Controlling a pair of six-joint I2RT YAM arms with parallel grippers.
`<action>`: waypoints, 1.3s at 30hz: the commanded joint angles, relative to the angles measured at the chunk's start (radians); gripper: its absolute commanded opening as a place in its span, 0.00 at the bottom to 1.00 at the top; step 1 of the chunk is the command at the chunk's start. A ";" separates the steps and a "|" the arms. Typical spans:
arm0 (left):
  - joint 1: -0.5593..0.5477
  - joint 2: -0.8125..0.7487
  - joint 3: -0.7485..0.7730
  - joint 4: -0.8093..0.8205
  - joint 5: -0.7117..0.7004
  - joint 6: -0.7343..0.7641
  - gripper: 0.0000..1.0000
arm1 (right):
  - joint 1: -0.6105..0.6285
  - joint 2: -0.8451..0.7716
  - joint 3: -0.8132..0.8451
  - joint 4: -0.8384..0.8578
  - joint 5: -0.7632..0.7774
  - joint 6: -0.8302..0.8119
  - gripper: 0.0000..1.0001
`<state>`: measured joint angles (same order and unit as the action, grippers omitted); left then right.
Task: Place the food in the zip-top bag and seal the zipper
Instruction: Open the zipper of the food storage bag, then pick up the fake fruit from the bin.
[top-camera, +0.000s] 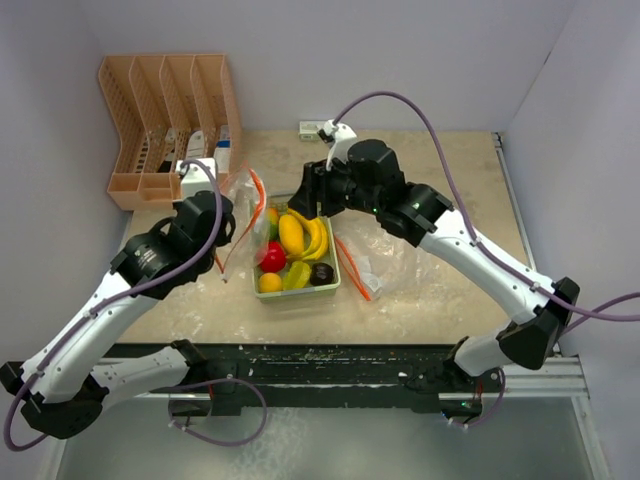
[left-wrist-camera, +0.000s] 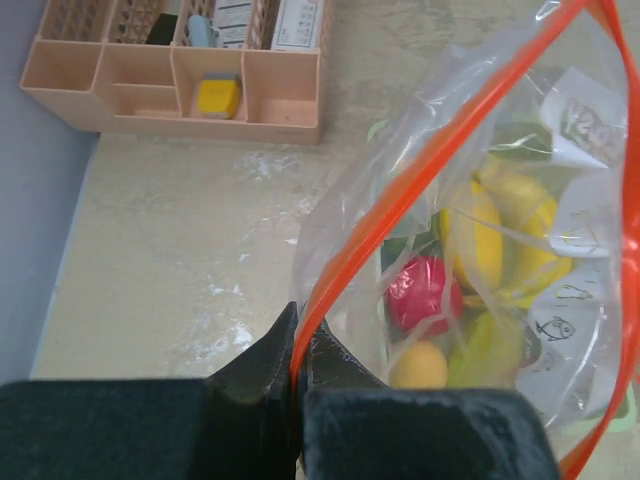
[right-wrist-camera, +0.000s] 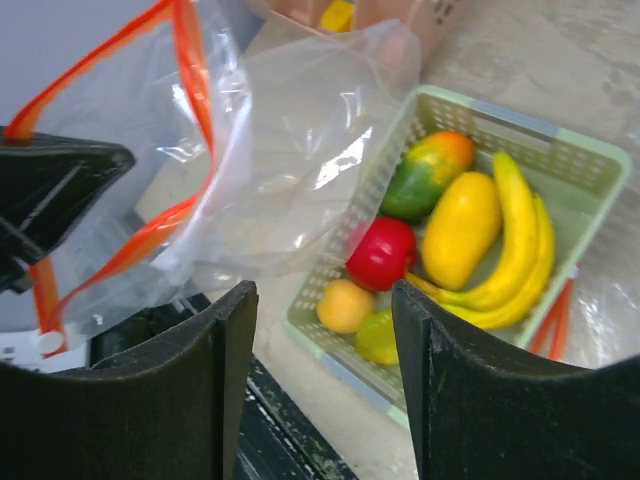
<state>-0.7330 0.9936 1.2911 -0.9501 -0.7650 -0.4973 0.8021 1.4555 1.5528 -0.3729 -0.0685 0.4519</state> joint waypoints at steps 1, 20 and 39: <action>0.007 0.013 0.088 -0.066 -0.103 -0.015 0.00 | 0.036 0.012 0.076 0.107 -0.127 -0.015 0.61; 0.006 0.095 -0.111 -0.115 -0.217 -0.193 0.00 | 0.031 0.199 -0.014 0.000 0.111 0.019 0.77; 0.006 -0.088 -0.157 -0.108 -0.230 -0.193 0.00 | 0.042 0.574 0.057 0.062 0.142 0.067 0.86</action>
<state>-0.7288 0.9226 1.1427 -1.0779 -0.9737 -0.6807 0.8379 1.9987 1.5642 -0.3454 0.0425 0.4786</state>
